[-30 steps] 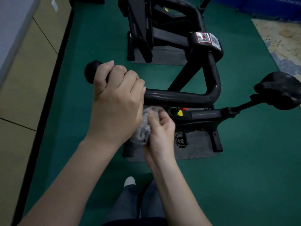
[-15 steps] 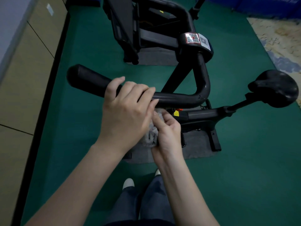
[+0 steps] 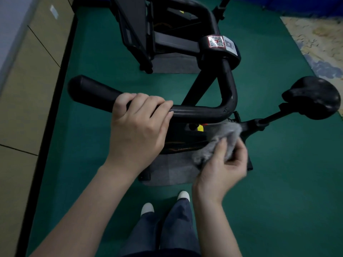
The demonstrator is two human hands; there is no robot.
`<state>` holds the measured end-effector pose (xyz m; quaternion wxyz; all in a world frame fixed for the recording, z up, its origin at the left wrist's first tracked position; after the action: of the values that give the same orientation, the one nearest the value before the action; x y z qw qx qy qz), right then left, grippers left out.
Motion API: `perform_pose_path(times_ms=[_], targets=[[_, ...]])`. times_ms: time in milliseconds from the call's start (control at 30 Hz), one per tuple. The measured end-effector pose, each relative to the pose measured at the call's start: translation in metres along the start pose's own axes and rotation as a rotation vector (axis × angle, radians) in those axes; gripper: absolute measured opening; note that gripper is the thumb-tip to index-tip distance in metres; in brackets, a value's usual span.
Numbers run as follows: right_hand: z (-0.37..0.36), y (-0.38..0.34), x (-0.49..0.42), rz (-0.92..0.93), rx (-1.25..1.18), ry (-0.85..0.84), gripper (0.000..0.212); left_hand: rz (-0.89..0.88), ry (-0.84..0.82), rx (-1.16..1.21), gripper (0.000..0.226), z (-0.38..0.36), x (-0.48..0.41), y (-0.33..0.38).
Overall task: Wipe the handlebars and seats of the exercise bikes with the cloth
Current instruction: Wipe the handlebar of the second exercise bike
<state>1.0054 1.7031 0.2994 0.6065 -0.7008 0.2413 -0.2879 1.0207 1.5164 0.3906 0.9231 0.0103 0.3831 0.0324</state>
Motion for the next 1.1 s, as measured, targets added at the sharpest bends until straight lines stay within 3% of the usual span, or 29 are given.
perform_pose_path(times_ms=[100,167,367,533,733,900,1100], targets=[[-0.014,-0.024,0.001,0.318,0.062,-0.005,0.017,0.003,-0.002,0.001,0.023,0.0,0.0,0.0],[-0.029,-0.028,0.014,0.424,0.081,-0.038,0.018,0.007,-0.005,0.007,0.024,0.0,-0.001,-0.001],[-0.043,-0.025,0.054,0.491,0.088,-0.187,0.025,0.021,-0.031,0.003,0.025,-0.002,0.0,-0.001],[-0.033,-0.027,0.024,0.425,0.058,-0.017,0.018,0.031,-0.029,0.005,0.024,-0.001,0.0,-0.001],[-0.045,-0.038,0.04,0.646,0.159,-0.186,0.021,0.073,-0.014,-0.027,0.025,-0.002,-0.002,0.002],[-0.045,-0.06,0.004,0.713,0.292,-0.131,0.015,0.152,0.011,0.03,0.024,-0.006,-0.004,0.012],[-0.066,-0.065,0.025,0.895,0.411,-0.48,0.024,0.19,-0.008,0.056,0.023,-0.016,-0.002,0.019]])
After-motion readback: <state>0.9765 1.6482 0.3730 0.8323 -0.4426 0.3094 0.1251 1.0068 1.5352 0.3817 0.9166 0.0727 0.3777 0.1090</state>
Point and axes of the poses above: each hand's wrist, its own x-axis away from the middle knuckle, its own z-axis out of the back of the hand, y = z × x, the point moved 8 cm from there along -x, towards the middle knuckle, and after that the axes turned 8 degrees about y, right-handed, at the moved point
